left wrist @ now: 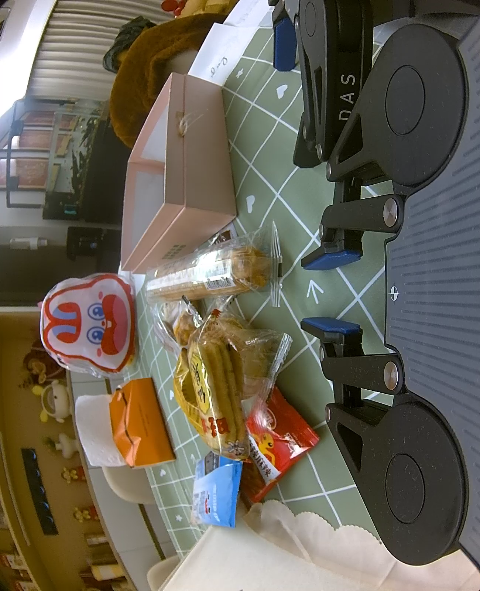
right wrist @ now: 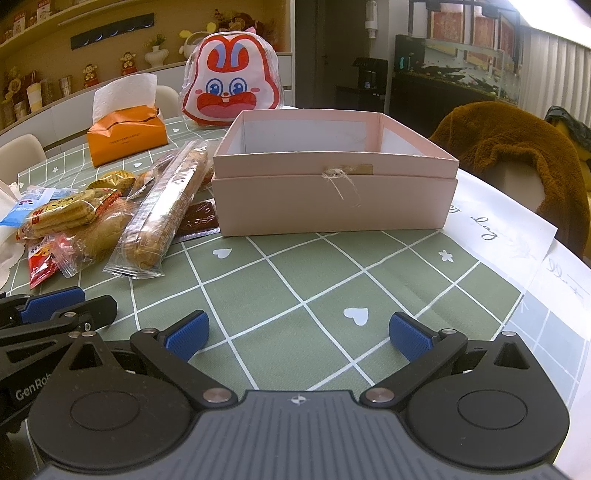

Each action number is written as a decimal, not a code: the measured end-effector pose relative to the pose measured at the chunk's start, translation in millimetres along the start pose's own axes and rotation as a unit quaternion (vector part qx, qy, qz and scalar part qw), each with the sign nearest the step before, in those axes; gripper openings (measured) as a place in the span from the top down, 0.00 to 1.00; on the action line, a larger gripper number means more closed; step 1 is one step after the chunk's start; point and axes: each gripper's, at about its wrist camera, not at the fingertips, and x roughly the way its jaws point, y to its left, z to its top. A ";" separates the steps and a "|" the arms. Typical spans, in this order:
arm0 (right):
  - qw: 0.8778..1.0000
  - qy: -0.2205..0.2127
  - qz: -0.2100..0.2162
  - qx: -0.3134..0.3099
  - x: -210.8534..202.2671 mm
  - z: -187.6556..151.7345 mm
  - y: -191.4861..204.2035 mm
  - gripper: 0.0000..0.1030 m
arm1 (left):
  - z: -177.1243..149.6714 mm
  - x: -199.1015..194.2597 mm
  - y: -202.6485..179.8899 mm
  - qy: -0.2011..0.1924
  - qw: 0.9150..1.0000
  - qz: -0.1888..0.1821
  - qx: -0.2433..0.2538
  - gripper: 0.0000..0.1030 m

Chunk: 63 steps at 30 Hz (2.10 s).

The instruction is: Organize snacks

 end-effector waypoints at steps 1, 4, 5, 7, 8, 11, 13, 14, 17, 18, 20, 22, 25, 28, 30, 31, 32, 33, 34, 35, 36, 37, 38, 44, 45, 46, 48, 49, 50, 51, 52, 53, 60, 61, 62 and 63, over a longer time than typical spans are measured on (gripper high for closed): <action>1.000 0.000 0.000 0.000 0.0 0.0 0.0 0.00 | -0.1 -0.3 -0.2 0.000 1.000 0.000 0.000 0.68; 1.000 0.000 0.000 0.000 0.0 -0.1 0.1 0.00 | 0.1 -0.2 -0.8 0.000 1.000 0.001 0.001 0.68; 1.000 0.000 0.000 0.000 0.0 -0.2 0.2 0.00 | 0.1 -0.3 -0.8 0.000 1.000 0.000 0.000 0.68; 1.000 0.000 0.000 0.000 0.0 -0.2 0.3 0.00 | 0.2 -0.2 -1.0 0.000 1.000 0.001 0.001 0.68; 1.000 0.000 0.000 0.000 0.0 -0.2 0.3 0.00 | 0.1 -0.3 -0.9 0.000 1.000 0.000 0.001 0.68; 1.000 0.000 0.000 0.000 0.0 -0.2 0.2 0.00 | 0.1 -0.3 -1.0 0.000 1.000 0.001 0.001 0.68; 1.000 0.000 0.000 0.000 0.1 -0.2 0.1 0.00 | 0.8 -1.8 -0.8 0.000 1.000 0.002 0.002 0.68; 1.000 0.000 0.000 0.000 0.1 -0.2 -0.2 0.00 | 0.5 -2.3 -1.5 0.000 1.000 0.003 0.002 0.68; 1.000 -0.001 0.000 0.000 0.1 -0.2 0.0 0.00 | 0.4 -2.5 -1.5 0.000 1.000 0.001 0.000 0.68; 1.000 0.000 0.000 0.000 0.1 -0.2 0.1 0.00 | 0.5 -2.4 -1.3 0.000 1.000 0.001 -0.001 0.68; 1.000 -0.001 0.000 0.000 0.2 -0.2 0.0 0.00 | 0.5 -2.5 -1.5 0.000 1.000 0.001 -0.001 0.68; 1.000 -0.001 0.001 -0.001 3.3 -2.2 -0.6 0.00 | 0.4 -2.6 -1.6 0.000 1.000 0.003 0.001 0.68; 1.000 0.012 0.015 -0.013 7.7 -0.6 -2.5 0.00 | 0.4 -2.9 -2.8 -0.001 1.000 0.006 0.005 0.68; 0.998 0.061 0.024 -0.014 8.9 12.1 -5.7 0.00 | 1.6 -3.1 3.5 0.001 1.000 -0.007 -0.017 0.68; 0.996 0.088 0.016 -0.014 9.6 17.1 -4.1 0.00 | 15.5 -1.5 14.5 0.027 0.999 -0.016 -0.039 0.68; 0.995 0.098 0.017 -0.017 10.4 19.7 -3.0 0.00 | 27.0 -2.4 23.8 0.035 0.998 -0.016 -0.055 0.68; 0.994 0.108 0.020 -0.020 11.2 19.9 -2.1 0.00 | 38.4 -5.3 33.6 0.035 0.997 -0.014 -0.070 0.68; 0.992 0.122 0.028 -0.030 14.1 24.8 -0.9 0.00 | 47.7 -8.7 43.2 0.033 0.996 -0.009 -0.082 0.69; 0.989 0.136 0.036 -0.041 17.2 28.8 1.2 0.01 | 62.8 -13.8 57.9 0.029 0.995 -0.001 -0.099 0.70; 0.986 0.153 0.044 -0.050 21.0 35.1 3.6 0.05 | 74.4 -17.9 70.3 0.027 0.993 0.004 -0.113 0.70; 0.984 0.162 0.047 -0.058 23.5 43.9 7.3 0.14 | 85.6 -21.9 84.0 0.026 0.991 0.009 -0.129 0.70; 0.984 0.160 0.043 -0.070 23.4 54.9 13.3 0.15 | 97.4 -25.4 100.1 0.028 0.988 0.009 -0.150 0.70; 0.985 0.149 0.035 -0.085 21.0 66.1 20.3 0.15 | 106.1 -27.7 112.3 0.029 0.985 0.005 -0.170 0.70; 0.986 0.113 0.053 -0.114 9.8 128.0 58.2 0.14 | 135.2 -0.6 146.9 0.053 0.974 -0.019 -0.222 0.70; 0.986 0.116 0.058 -0.104 9.9 130.5 59.8 0.14 | 134.5 10.9 144.1 0.062 0.974 -0.022 -0.215 0.70; 0.987 0.120 0.064 -0.091 9.8 131.8 59.9 0.14 | 132.2 22.8 139.8 0.071 0.975 -0.023 -0.207 0.70; 0.986 0.131 0.078 -0.068 10.1 128.4 55.5 0.14 | 125.6 42.9 130.7 0.091 0.976 -0.027 -0.196 0.70; 0.985 0.137 0.087 -0.057 10.2 124.2 52.1 0.14 | 120.8 51.9 126.6 0.103 0.975 -0.037 -0.194 0.70; 0.984 0.142 0.092 -0.049 9.9 120.2 46.9 0.14 | 115.7 60.4 122.0 0.119 0.973 -0.053 -0.190 0.70; 0.984 0.147 0.093 -0.042 11.6 116.6 43.5 0.14 | 110.1 63.4 116.7 0.129 0.973 -0.068 -0.181 0.70; 0.984 0.149 0.092 -0.035 13.0 113.1 40.2 0.14 | 104.8 66.5 108.8 0.144 0.973 -0.078 -0.163 0.66; 0.985 0.147 0.090 -0.030 14.4 110.8 38.7 0.14 | 101.2 63.4 102.4 0.136 0.976 -0.085 -0.145 0.65; 0.983 0.155 0.101 0.015 42.3 112.3 50.1 0.25 | 84.0 38.4 85.4 0.133 0.985 -0.071 -0.079 0.59; 0.981 0.162 0.101 0.016 49.1 113.3 55.0 0.31 | 83.1 35.7 87.3 0.133 0.985 -0.062 -0.086 0.59; 0.980 0.171 0.103 0.014 55.8 113.3 59.6 0.31 | 82.2 34.6 90.5 0.135 0.985 -0.057 -0.094 0.59; 0.979 0.178 0.103 0.007 62.3 113.2 63.4 0.31 | 82.8 33.5 94.9 0.137 0.984 -0.055 -0.102 0.59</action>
